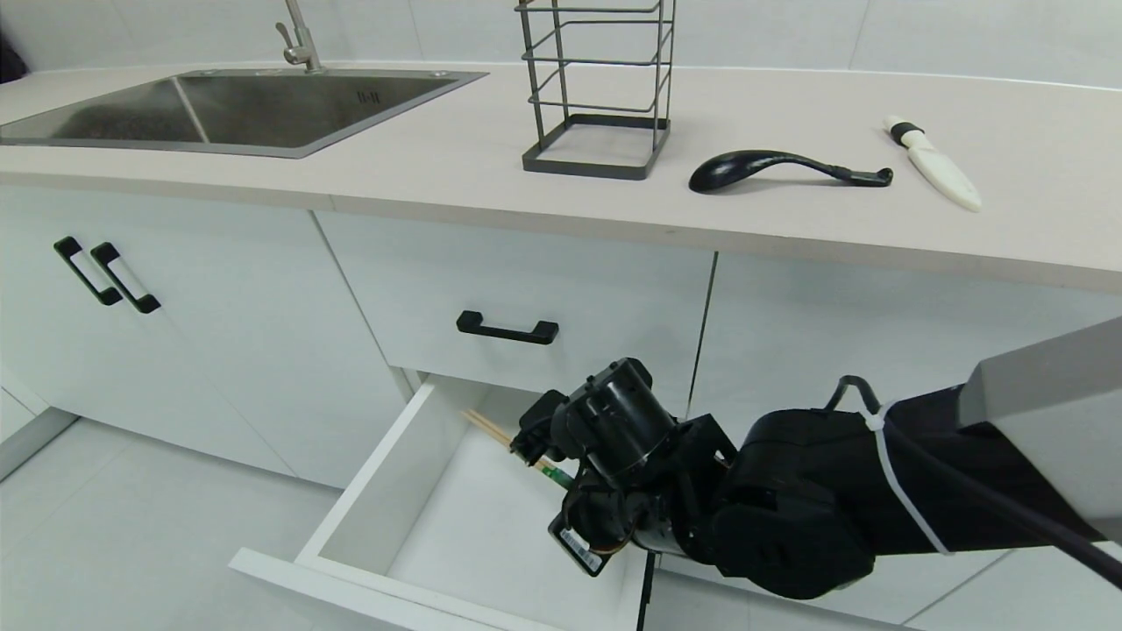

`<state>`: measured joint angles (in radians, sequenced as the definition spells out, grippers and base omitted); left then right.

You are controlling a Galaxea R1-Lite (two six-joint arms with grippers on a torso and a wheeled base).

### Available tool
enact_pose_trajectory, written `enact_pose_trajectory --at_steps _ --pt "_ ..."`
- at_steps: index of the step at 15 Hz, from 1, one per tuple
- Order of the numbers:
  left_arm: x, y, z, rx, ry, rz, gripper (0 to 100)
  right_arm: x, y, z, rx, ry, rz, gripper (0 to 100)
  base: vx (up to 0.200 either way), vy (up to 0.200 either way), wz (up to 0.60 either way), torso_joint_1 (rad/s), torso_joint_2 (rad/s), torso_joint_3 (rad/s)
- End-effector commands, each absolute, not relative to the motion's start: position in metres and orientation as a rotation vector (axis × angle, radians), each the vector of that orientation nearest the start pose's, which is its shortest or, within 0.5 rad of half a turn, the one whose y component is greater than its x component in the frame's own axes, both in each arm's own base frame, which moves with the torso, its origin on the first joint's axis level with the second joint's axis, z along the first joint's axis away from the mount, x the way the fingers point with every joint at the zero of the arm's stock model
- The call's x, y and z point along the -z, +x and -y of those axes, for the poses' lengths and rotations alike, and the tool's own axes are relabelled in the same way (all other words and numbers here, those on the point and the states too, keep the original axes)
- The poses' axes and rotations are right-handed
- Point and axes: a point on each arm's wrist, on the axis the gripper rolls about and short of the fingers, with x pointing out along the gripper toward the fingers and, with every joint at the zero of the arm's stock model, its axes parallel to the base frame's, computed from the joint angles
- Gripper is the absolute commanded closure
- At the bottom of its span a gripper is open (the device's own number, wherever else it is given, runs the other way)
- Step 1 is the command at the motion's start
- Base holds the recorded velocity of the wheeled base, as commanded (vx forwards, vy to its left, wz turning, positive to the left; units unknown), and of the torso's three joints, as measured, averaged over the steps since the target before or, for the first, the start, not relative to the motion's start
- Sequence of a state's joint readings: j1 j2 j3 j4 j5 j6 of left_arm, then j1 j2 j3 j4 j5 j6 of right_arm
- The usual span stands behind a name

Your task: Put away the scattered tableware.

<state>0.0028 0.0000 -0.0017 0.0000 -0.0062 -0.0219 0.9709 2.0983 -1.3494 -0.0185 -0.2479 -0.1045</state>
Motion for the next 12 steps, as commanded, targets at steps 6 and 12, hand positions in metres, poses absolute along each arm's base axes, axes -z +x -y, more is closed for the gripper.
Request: enact_pose_trajectory --at_steps 6,12 --pt "-0.076 -0.023 0.000 0.003 -0.023 0.001 0 -0.091 0.254 -0.357 -0.673 -0.538 -0.569 100 0.000 0.000 0.00 0.000 0.00 0.000" --pt "-0.076 -0.023 0.000 0.003 -0.023 0.001 0 -0.080 0.262 -0.366 -0.655 -0.543 -0.569 100 0.000 0.000 0.00 0.000 0.00 0.000"
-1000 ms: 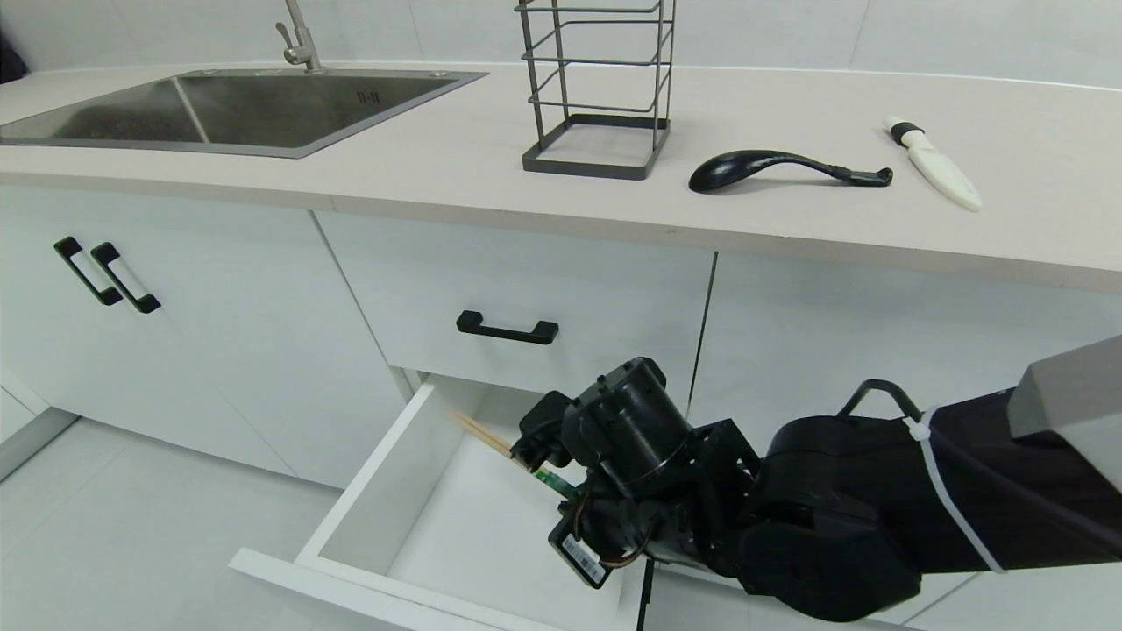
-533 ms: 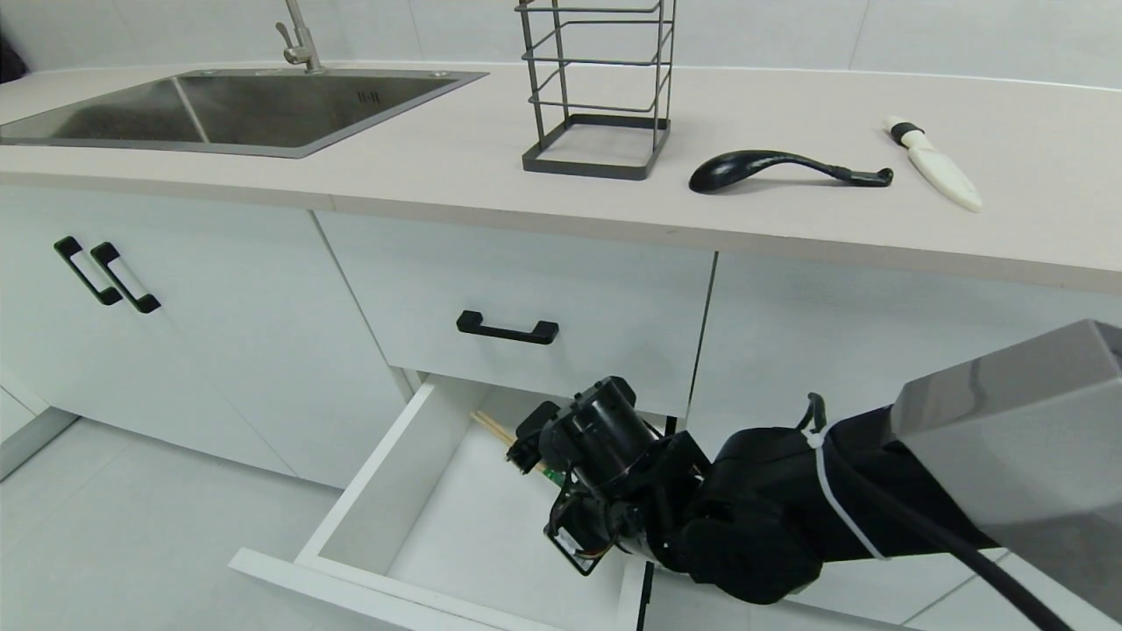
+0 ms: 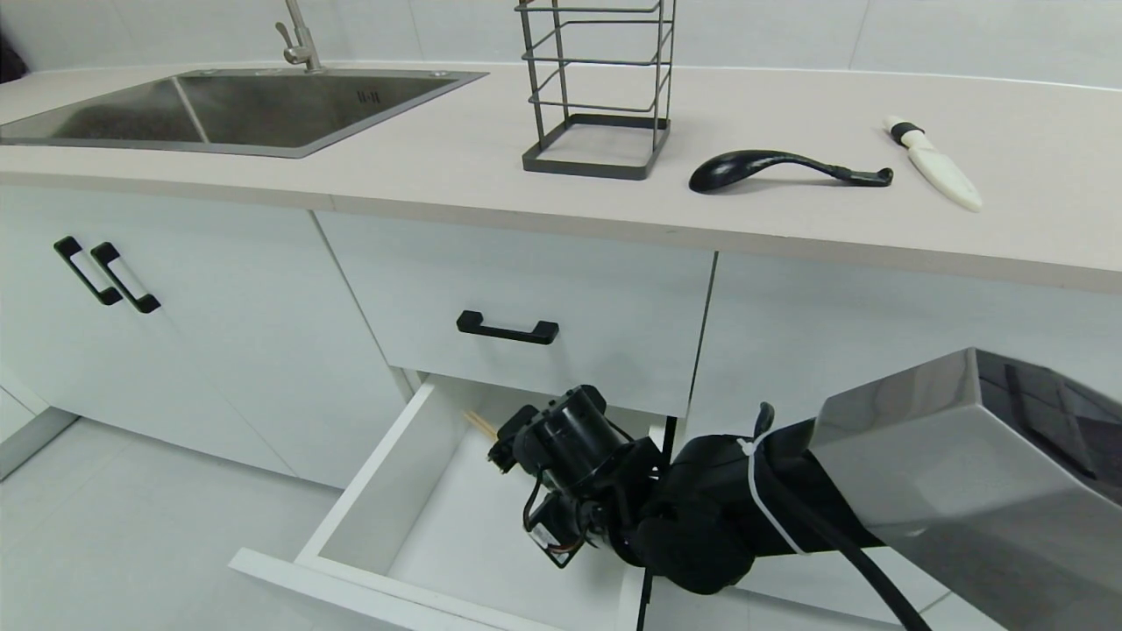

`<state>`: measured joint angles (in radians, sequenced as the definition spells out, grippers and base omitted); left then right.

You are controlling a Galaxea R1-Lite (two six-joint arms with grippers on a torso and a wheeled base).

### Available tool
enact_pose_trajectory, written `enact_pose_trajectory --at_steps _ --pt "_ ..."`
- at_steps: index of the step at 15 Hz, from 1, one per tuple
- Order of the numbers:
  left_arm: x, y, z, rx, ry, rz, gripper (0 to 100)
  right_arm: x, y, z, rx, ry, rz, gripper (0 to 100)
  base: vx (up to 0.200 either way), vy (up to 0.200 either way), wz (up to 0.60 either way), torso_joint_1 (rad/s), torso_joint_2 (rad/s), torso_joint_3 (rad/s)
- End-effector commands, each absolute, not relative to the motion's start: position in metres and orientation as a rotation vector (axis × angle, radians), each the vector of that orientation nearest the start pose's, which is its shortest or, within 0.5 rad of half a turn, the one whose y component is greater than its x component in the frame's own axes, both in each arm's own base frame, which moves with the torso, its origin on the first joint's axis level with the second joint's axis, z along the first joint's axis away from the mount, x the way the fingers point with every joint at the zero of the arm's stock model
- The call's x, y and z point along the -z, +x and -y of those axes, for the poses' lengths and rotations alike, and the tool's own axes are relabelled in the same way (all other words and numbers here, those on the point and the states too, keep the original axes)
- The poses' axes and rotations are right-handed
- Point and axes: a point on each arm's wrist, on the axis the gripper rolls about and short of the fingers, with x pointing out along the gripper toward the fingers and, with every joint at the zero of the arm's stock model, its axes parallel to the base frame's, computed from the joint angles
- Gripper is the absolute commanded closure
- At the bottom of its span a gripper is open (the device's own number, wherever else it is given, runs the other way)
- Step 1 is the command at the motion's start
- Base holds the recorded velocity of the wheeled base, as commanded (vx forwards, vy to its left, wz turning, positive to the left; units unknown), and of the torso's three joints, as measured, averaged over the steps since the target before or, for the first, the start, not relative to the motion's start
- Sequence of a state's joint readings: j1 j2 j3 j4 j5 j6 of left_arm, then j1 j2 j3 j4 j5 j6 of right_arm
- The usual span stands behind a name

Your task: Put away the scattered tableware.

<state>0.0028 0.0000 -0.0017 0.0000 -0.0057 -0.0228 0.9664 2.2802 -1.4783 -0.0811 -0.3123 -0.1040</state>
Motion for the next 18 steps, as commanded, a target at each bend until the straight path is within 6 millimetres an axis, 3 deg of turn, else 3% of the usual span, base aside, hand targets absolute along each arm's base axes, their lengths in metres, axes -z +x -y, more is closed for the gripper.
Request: enact_pose_trajectory --at_steps 1,16,17,18 --pt "-0.076 -0.023 0.000 0.003 -0.021 0.002 0 -0.078 0.265 -0.366 -0.643 -0.547 -0.573 100 0.000 0.000 0.00 0.000 0.00 0.000" --pt "-0.076 -0.023 0.000 0.003 -0.023 0.001 0 -0.058 0.276 -0.365 -0.628 -0.579 -0.617 100 0.000 0.000 0.00 0.000 0.00 0.000" --pt "-0.076 -0.023 0.000 0.003 -0.023 0.001 0 -0.058 0.276 -0.365 -0.631 -0.582 -0.615 0 0.000 0.000 0.00 0.000 0.00 0.000" --pt "-0.076 -0.023 0.000 0.003 -0.023 0.001 0 -0.059 0.276 -0.366 -0.637 -0.588 -0.609 0 0.000 0.000 0.00 0.000 0.00 0.000"
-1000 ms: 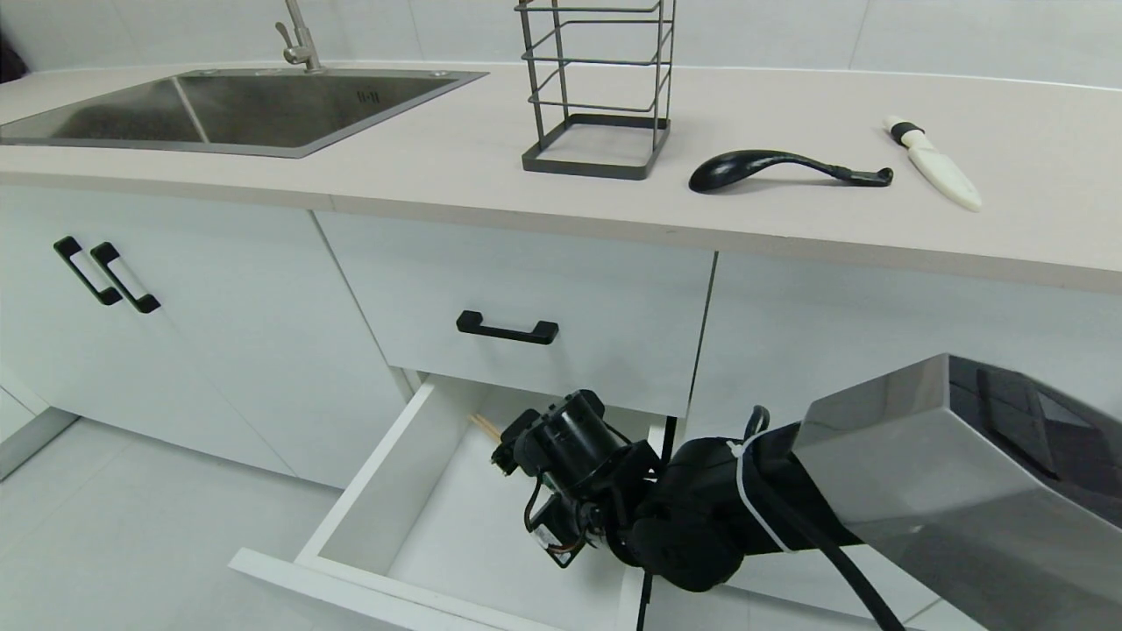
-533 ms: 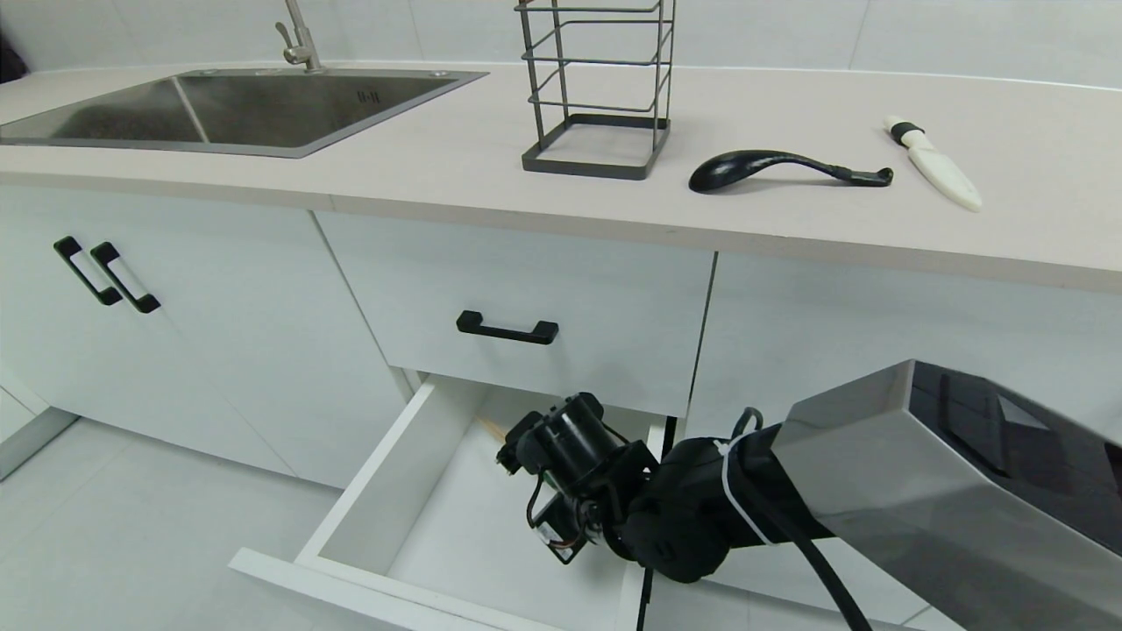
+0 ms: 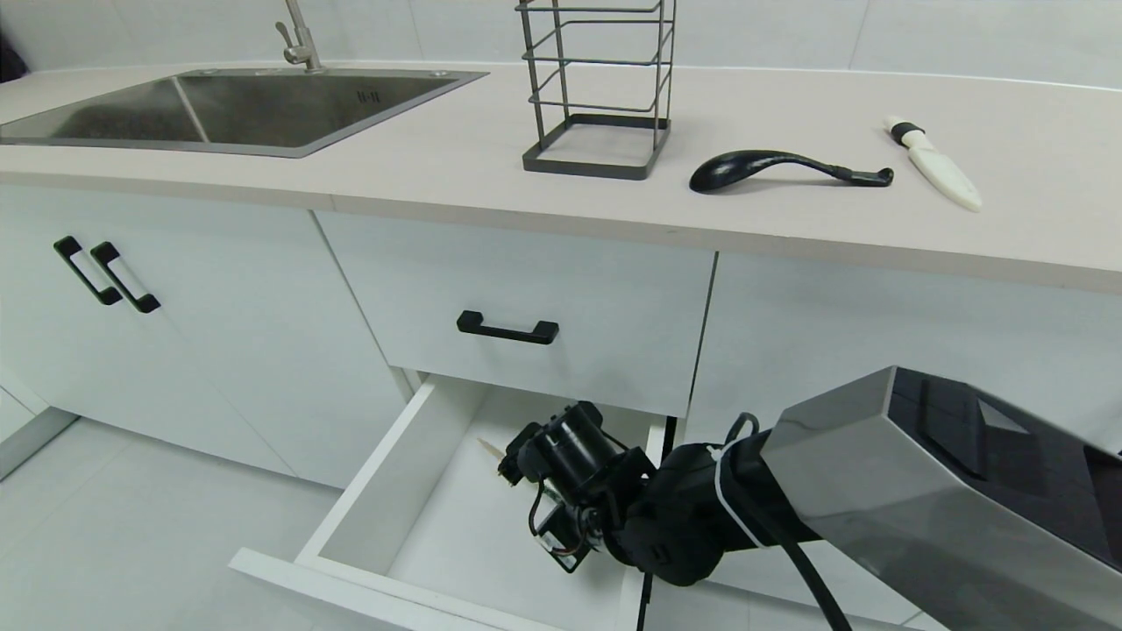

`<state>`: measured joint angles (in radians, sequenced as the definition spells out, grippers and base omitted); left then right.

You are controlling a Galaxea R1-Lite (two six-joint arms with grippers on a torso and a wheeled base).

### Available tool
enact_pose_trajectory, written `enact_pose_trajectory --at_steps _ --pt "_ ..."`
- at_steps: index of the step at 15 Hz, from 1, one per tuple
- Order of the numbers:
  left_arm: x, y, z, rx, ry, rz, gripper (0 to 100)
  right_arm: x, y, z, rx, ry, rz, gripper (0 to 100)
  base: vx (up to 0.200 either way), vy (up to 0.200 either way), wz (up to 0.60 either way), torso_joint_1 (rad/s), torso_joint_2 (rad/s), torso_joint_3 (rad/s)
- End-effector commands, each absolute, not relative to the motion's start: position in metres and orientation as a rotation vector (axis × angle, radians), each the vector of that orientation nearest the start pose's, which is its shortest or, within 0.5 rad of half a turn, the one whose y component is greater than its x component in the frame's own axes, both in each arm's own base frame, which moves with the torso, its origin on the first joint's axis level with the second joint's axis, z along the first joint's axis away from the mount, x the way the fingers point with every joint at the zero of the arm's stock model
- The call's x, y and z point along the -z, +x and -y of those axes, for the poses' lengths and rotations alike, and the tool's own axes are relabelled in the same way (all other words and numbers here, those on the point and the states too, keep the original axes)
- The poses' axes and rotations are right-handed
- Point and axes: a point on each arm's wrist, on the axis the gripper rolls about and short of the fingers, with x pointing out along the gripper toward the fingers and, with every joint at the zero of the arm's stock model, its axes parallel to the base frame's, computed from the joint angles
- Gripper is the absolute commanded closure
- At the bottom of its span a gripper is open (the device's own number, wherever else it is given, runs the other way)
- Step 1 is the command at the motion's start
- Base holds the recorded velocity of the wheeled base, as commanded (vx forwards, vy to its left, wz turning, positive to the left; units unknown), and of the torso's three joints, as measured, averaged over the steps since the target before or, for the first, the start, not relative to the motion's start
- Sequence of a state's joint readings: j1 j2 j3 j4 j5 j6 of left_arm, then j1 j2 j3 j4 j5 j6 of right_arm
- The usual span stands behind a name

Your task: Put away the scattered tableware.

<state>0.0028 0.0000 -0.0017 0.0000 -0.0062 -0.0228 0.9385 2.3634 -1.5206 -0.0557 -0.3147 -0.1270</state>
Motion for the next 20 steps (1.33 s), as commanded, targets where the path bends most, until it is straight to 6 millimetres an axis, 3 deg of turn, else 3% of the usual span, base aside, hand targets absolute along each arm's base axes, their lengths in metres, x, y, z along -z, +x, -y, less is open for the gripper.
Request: enact_pose_trajectory --at_steps 1,6,9,13,17,20 --pt "-0.076 -0.023 0.000 0.003 -0.023 0.001 0 -0.059 0.277 -0.366 -0.636 -0.586 -0.606 0 0.000 0.000 0.00 0.000 0.00 0.000" --pt "-0.076 -0.023 0.000 0.003 -0.023 0.001 0 -0.072 0.277 -0.366 -0.638 -0.552 -0.559 0 0.000 0.000 0.00 0.000 0.00 0.000" --pt "-0.076 -0.023 0.000 0.003 -0.023 0.001 0 -0.095 0.271 -0.361 -0.672 -0.501 -0.498 0 0.000 0.000 0.00 0.000 0.00 0.000" --pt "-0.076 -0.023 0.000 0.003 -0.023 0.001 0 -0.130 0.241 -0.329 -0.809 -0.475 -0.369 0 0.000 0.000 0.00 0.000 0.00 0.000" --pt "-0.076 -0.023 0.000 0.003 -0.023 0.001 0 -0.148 0.214 -0.302 -1.015 -0.448 -0.228 0 0.000 0.000 0.00 0.000 0.00 0.000" --pt "-0.076 -0.023 0.000 0.003 -0.023 0.001 0 -0.141 0.190 -0.284 -1.133 -0.429 -0.179 0 0.000 0.000 0.00 0.000 0.00 0.000"
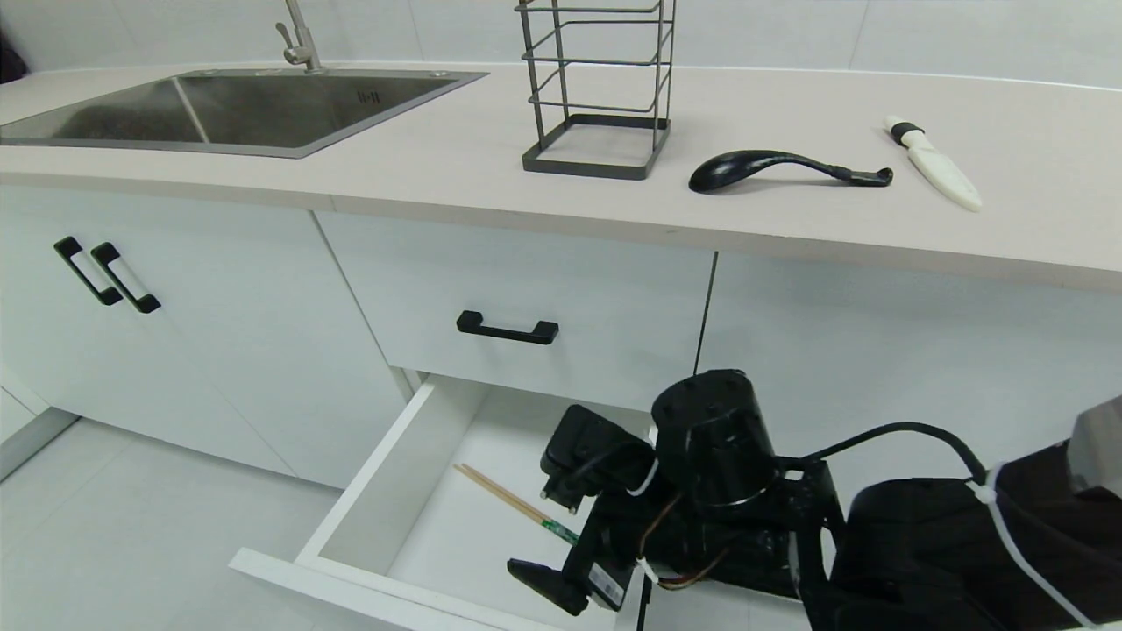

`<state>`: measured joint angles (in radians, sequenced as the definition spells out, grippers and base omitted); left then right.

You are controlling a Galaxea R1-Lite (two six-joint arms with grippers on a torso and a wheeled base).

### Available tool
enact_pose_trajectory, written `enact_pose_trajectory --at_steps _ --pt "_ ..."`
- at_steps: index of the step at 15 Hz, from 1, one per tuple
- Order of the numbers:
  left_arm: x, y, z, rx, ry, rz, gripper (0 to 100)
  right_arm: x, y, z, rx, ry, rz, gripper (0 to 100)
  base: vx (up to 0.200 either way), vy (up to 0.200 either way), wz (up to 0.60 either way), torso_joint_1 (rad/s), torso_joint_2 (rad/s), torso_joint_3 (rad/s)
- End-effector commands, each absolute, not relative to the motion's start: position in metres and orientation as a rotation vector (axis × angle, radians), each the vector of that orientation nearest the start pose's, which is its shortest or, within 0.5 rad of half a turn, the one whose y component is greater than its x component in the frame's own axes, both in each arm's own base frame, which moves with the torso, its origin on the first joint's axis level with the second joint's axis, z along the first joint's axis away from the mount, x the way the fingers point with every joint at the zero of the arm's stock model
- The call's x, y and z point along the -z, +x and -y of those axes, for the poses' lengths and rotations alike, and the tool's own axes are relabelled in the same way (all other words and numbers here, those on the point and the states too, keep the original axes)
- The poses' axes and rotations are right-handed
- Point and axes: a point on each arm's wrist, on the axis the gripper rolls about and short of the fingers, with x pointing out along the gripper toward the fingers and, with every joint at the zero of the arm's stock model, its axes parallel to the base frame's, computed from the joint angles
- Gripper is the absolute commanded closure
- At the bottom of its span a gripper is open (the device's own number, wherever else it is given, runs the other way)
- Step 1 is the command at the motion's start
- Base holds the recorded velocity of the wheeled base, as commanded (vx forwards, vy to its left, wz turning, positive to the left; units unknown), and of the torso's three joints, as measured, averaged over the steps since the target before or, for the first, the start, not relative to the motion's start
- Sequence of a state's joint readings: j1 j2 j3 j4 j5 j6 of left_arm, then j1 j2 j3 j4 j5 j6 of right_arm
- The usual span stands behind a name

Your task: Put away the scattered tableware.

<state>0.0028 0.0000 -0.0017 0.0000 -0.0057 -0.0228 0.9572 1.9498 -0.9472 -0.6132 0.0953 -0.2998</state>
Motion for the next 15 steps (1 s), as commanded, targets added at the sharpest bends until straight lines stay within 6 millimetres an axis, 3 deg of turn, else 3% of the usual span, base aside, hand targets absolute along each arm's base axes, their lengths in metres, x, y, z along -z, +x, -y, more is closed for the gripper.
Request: enact_pose_trajectory --at_steps 1,6,10,12,15 --pt "-0.076 -0.023 0.000 0.003 -0.021 0.002 0 -0.138 0.176 -0.272 -1.175 -0.433 -0.163 0 0.000 0.000 0.00 0.000 0.00 0.000" --pt "-0.076 -0.023 0.000 0.003 -0.023 0.001 0 -0.154 0.156 -0.244 -1.205 -0.417 -0.112 0 0.000 0.000 0.00 0.000 0.00 0.000" --pt "-0.076 -0.023 0.000 0.003 -0.023 0.001 0 -0.182 0.144 -0.183 -1.100 -0.362 -0.031 0 0.000 0.000 0.00 0.000 0.00 0.000" --pt "-0.076 -0.023 0.000 0.003 -0.023 0.001 0 -0.191 0.146 -0.175 -1.089 -0.342 0.004 0 0.000 0.000 0.00 0.000 0.00 0.000" --pt "-0.076 -0.023 0.000 0.003 -0.023 0.001 0 -0.182 0.155 -0.170 -1.084 -0.344 -0.046 0 0.000 0.000 0.00 0.000 0.00 0.000"
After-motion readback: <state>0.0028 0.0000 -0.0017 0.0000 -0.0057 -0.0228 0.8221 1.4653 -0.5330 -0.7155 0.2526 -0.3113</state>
